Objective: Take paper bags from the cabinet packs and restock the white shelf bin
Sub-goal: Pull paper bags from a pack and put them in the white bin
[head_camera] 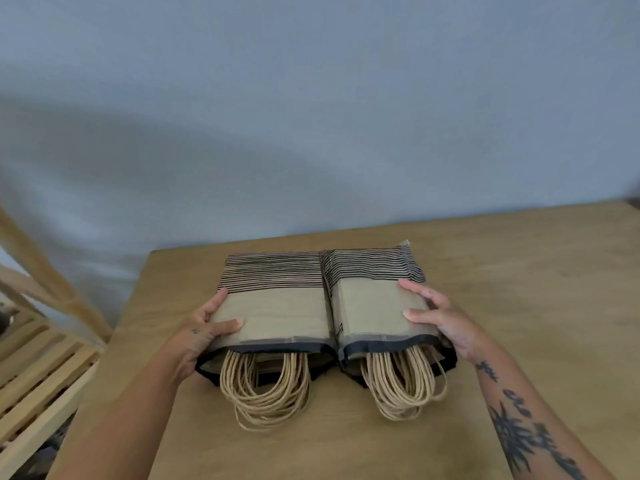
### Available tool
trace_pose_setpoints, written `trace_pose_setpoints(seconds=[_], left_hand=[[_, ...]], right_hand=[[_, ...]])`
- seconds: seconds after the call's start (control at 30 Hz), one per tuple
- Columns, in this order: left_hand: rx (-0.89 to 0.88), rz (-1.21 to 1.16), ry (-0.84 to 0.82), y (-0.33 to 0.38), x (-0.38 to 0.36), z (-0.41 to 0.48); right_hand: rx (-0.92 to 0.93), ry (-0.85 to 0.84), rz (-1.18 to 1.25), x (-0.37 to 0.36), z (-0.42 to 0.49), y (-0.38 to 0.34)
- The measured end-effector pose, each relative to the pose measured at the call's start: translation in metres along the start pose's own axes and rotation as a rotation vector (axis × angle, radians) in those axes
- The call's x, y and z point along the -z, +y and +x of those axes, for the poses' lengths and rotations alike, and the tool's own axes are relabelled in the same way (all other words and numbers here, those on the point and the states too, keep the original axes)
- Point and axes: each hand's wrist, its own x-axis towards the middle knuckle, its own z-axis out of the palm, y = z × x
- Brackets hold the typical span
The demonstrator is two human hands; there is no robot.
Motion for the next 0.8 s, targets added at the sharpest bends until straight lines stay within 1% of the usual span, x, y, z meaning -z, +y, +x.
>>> trace_pose_setpoints(seconds=[0.07,0.13,0.2,0.23,0.27,0.3,0.37,0.43,0.53,0.6,0.67,0.8], left_hand=[[-0.004,0.108,-0.015,0.005,0.003,0.0],[-0.022,0.262,0.014,0.019,-0.001,0.0],[-0.107,0.561,0.081,0.037,-0.014,0.001],[-0.18,0.716,0.092,0.047,-0.025,0.002],[-0.275,0.823,0.069,0.054,-0.038,0.001],[-0.382,0.876,0.014,0.059,-0.055,0.0],[-0.583,0.905,-0.147,0.062,-0.091,-0.004],[-0.685,0.936,-0.29,0.056,-0.123,-0.006],[-0.734,1.076,-0.414,0.044,-0.152,-0.001],[-0.693,1.149,-0.45,0.034,-0.162,0.002],[-0.669,1.209,-0.435,0.02,-0.165,0.001],[-0.689,1.315,-0.368,0.005,-0.166,-0.003]], right_hand=[[-0.002,0.001,-0.027,-0.002,-0.005,-0.001],[0.025,0.046,-0.076,-0.006,-0.01,-0.001],[0.072,0.135,-0.156,-0.01,-0.017,0.001],[0.093,0.184,-0.204,-0.012,-0.02,0.002],[0.11,0.229,-0.253,-0.013,-0.025,0.003],[0.125,0.268,-0.298,-0.014,-0.03,0.005],[0.147,0.337,-0.356,-0.018,-0.043,0.009],[0.172,0.379,-0.391,-0.025,-0.058,0.017],[0.221,0.412,-0.421,-0.036,-0.075,0.027],[0.254,0.446,-0.446,-0.04,-0.081,0.032],[0.263,0.487,-0.461,-0.044,-0.086,0.035],[0.248,0.514,-0.45,-0.051,-0.091,0.045]])
